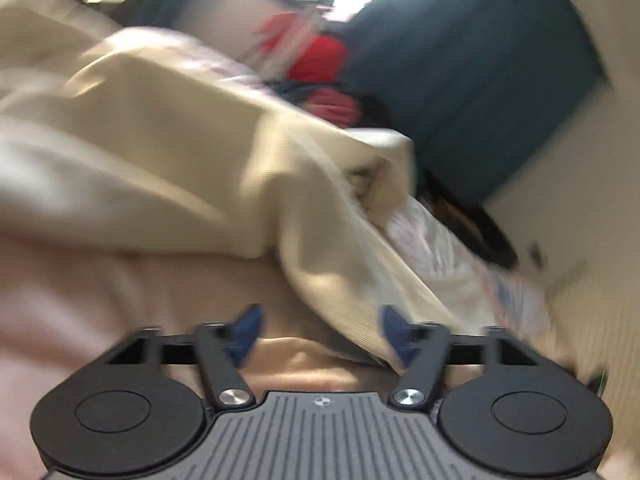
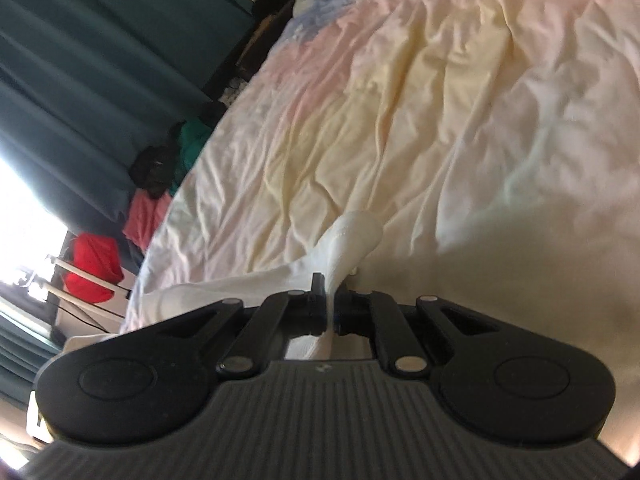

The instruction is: Fold clothes

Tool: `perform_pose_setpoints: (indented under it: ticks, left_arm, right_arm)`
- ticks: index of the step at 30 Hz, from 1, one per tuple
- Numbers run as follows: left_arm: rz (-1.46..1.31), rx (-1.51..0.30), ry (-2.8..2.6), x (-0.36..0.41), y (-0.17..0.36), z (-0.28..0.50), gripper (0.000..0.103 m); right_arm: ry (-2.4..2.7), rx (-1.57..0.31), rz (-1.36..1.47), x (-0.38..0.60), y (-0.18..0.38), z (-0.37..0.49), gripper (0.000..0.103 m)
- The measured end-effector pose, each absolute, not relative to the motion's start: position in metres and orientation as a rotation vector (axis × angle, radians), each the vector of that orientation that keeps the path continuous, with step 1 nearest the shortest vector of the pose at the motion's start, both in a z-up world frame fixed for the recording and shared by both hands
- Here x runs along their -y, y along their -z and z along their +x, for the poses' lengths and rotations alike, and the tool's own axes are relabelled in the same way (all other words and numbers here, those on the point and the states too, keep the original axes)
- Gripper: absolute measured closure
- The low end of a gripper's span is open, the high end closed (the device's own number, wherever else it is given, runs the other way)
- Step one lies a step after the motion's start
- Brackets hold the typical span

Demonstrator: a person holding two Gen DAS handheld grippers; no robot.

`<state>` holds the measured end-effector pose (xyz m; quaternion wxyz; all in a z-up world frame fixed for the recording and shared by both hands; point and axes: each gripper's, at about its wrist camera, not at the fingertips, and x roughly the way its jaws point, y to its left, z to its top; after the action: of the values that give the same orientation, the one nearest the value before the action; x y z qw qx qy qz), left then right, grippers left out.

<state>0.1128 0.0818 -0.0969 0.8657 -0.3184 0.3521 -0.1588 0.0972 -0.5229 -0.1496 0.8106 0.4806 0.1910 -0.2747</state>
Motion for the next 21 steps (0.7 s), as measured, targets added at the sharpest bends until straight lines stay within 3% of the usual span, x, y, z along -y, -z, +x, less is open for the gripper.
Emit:
perform_pose_setpoints:
  ticks: [5, 9, 16, 19, 21]
  left_arm:
    - [-1.088, -0.784, 0.084, -0.15, 0.133, 0.112, 0.018]
    - [-1.355, -0.696, -0.024, -0.19, 0.159, 0.112, 0.018]
    - [-1.664, -0.625, -0.102, -0.234, 0.188, 0.128, 0.024]
    - [-1.697, -0.642, -0.1, -0.251, 0.194, 0.132, 0.041]
    - [-1.694, -0.684, -0.125, -0.264, 0.195, 0.128, 0.068]
  right_arm:
    - [0.592, -0.353, 0.996, 0.526, 0.138, 0.09, 0.097]
    - [0.608, -0.362, 1.0, 0.529, 0.14, 0.089, 0.097]
    - [0.637, -0.401, 0.978, 0.529, 0.149, 0.091, 0.097]
    - [0.65, -0.4, 0.955, 0.528, 0.15, 0.096, 0.097]
    - [0.663, -0.399, 0.951, 0.528, 0.152, 0.098, 0.097]
